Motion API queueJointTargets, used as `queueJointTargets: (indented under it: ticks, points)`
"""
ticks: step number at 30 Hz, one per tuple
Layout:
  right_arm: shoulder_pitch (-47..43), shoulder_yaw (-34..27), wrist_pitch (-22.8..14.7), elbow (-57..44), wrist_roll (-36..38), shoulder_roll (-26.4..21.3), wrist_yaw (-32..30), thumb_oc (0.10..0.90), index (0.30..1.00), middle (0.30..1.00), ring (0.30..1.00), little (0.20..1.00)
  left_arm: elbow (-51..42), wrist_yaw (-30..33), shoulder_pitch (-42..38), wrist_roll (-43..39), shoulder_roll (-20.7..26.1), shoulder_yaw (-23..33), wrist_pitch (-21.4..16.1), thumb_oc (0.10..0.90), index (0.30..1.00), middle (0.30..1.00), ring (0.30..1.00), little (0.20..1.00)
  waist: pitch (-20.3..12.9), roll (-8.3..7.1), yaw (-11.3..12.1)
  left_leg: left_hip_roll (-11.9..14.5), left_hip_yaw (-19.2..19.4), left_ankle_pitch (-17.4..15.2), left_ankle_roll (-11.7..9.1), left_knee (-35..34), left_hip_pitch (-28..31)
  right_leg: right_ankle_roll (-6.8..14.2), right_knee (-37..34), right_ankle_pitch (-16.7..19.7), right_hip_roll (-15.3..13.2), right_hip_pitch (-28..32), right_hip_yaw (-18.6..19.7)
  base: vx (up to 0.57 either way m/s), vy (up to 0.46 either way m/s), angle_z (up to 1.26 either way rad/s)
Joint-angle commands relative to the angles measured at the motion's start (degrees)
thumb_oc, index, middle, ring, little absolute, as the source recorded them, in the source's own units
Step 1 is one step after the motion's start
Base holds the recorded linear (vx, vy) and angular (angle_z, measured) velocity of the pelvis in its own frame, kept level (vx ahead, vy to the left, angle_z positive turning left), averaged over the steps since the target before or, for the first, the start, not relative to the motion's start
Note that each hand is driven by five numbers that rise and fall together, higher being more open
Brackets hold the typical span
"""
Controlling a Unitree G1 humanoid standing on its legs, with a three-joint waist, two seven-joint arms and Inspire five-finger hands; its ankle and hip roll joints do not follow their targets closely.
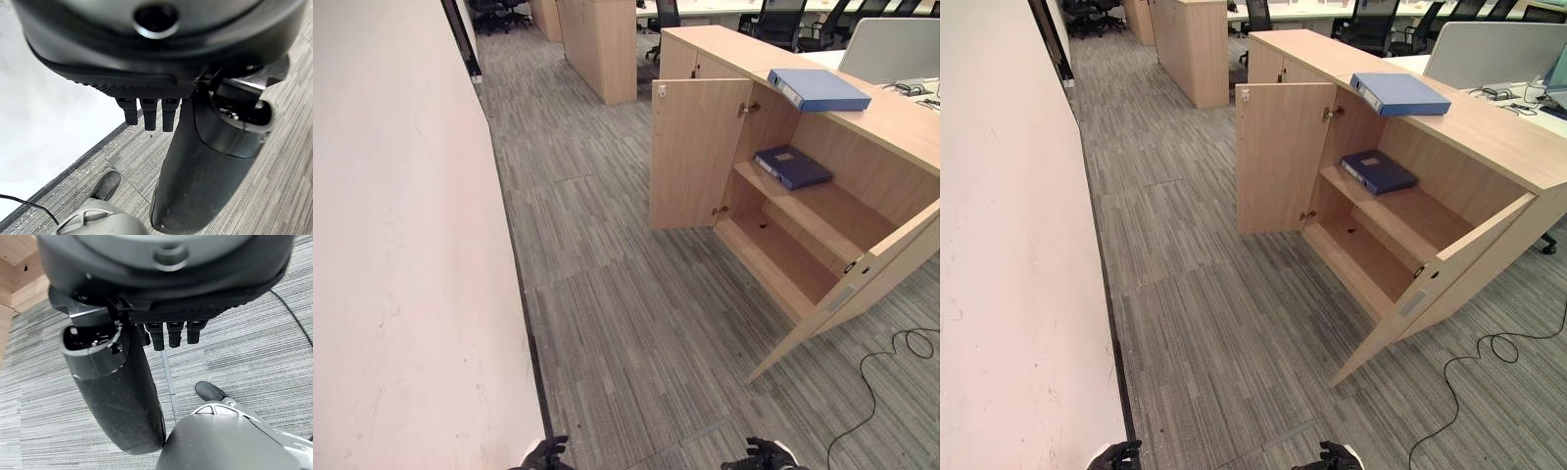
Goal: Put the empty folder in the office cabinet
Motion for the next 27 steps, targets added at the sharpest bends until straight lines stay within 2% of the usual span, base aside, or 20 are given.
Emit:
queueJointTargets:
  ticks: [1,20,23,26,27]
  points:
    - [-2.06,2.21,-0.62,3.36,-0.98,-0.91,0.08,0.8,0.9,0.9,0.9,0.9,0.02,-0.13,-3.62,-1.89,1.82,0.13,-2.09,0.8,0.9,0.9,0.9,0.9,0.02,-0.26,-0.15,4.43,-0.9,1.49,-5.2,0.15,0.95,5.81,-0.44,-5.33,-4.06,2.88,-0.02,0.0,0.0,0.0]
    - [-2.01,2.3,-0.48,3.77,-0.55,-0.61,0.3,0.8,0.9,0.9,0.9,0.9,0.5,-0.52,-3.57,-3.23,1.15,0.45,-2.03,0.8,0.9,0.9,0.9,0.9,-0.18,-0.34,-0.03,4.76,-0.94,1.73,-5.35,0.11,1.1,5.55,-0.55,-5.53,-3.76,3.17,-0.27,0.0,0.0,0.0]
    - [-1.34,0.81,-0.63,3.88,2.1,-0.38,0.53,0.8,0.9,0.9,0.9,0.9,1.18,-0.65,-2.8,-3.83,0.77,0.99,-1.93,0.8,0.9,0.9,0.9,0.9,-0.24,-0.21,-0.13,4.89,-0.84,1.83,-5.39,0.11,1.13,5.44,-0.72,-5.67,-3.58,3.29,-0.13,0.0,0.0,0.0]
    - [-0.77,-3.11,-1.2,4.08,9.26,0.33,0.45,0.8,0.9,0.9,0.9,0.9,2.67,-0.75,-2.07,-8.45,0.15,4.0,-1.06,0.8,0.9,0.9,0.9,0.9,-0.34,-0.13,-0.26,4.99,-0.79,1.88,-5.5,0.05,1.3,5.33,-0.81,-5.79,-3.41,3.36,-0.13,0.0,0.0,0.0]
    - [-0.77,-3.11,-1.2,4.09,9.26,0.33,0.45,0.8,0.9,0.9,0.9,0.9,2.67,-0.75,-2.07,-8.45,0.16,4.0,-1.06,0.8,0.9,0.9,0.9,0.9,-0.34,-0.13,-0.26,4.99,-0.79,1.88,-5.5,0.05,1.3,5.33,-0.81,-5.79,-3.41,3.36,-0.13,0.0,0.0,0.0]
